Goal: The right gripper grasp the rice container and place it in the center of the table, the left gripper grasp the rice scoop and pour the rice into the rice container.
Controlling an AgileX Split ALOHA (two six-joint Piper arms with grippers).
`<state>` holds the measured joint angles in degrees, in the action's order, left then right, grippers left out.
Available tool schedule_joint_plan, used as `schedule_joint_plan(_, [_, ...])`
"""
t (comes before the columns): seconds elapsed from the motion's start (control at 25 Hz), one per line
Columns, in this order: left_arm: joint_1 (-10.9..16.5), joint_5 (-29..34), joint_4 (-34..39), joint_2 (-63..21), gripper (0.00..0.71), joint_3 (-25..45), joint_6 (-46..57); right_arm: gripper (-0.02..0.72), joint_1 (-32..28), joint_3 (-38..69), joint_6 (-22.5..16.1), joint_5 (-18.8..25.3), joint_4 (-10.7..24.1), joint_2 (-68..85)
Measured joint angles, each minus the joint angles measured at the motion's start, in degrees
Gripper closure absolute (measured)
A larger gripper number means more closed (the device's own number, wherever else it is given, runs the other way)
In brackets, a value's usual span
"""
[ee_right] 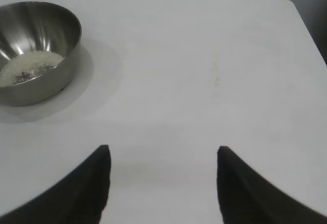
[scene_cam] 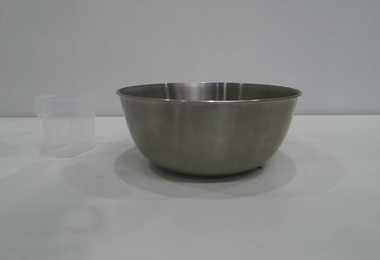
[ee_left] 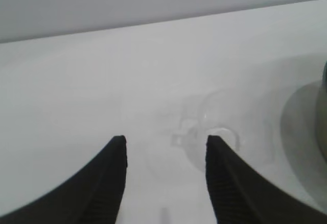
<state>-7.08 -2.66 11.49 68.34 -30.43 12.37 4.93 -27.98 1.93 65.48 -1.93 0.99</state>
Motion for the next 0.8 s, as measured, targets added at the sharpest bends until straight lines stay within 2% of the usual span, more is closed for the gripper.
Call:
schedule_joint_plan(0.32, [0.0, 19.2, 0.0, -14.4, 0.403, -7.4, -2.0, 0.318, 0.0, 0.0, 0.0, 0.0, 0.0, 0.0])
schedule_joint_plan(0.44, [0.0, 25.4, -0.9, -18.8, 0.403, -8.0, -4.0, 0.318, 0.0, 0.0, 0.0, 0.0, 0.0, 0.0])
schedule_joint_plan(0.8, [0.0, 43.6, -18.6, -32.5, 0.403, -8.0, -22.6, 0.318, 0.0, 0.0, 0.0, 0.0, 0.0, 0.0])
